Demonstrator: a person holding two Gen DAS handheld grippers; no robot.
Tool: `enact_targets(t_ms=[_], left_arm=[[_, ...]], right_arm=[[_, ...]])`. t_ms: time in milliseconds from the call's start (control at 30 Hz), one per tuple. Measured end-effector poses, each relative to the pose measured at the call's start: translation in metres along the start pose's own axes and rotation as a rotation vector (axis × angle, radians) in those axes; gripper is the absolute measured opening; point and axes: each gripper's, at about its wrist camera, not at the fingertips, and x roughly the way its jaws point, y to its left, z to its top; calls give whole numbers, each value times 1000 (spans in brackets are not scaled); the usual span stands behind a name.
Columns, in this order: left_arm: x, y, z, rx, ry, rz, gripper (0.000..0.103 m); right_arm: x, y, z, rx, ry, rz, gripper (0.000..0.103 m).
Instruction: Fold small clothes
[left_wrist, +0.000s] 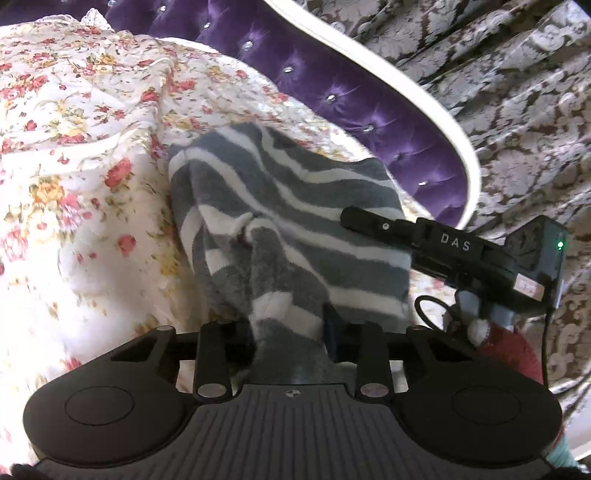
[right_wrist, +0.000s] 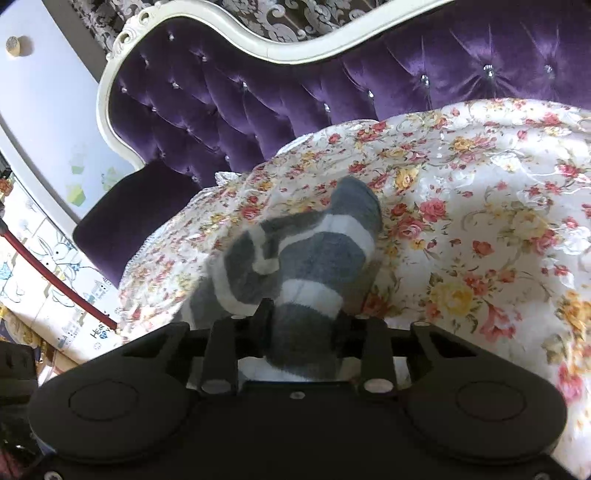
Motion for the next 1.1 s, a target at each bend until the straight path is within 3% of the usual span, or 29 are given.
enact_targets(t_ms=[200,367,600,700,767,833,900,1100], left_arm=[[-35,-40,-40,42,9,-65,26],[-57,-74,-81,116,54,-57,27],[-79,-89,-134,123,86,-60,27],[-83,-84,-146,129,67,2,27],[-79,-76,-153,127,70,79,29],[-78,-66,-160,123,71,121,38],[-82,-63,-165,124,53,139,44],[-108,-76,-173,175,-70,214,45]], right_arm=[[-49,17,-22,-2,33,-15,40],[-89,21,-64,3,71,-11,40],[-143,19,-103,68,68,27,39],[-158,15,-111,60,23,-35,39],[-161,11,-114,16,-10,-169,39],[-163,6,-118,-14,-32,-259,39],[-167,6,-122,-20,-54,-274,40],[-184,39,-142,-149,-140,-264,42]])
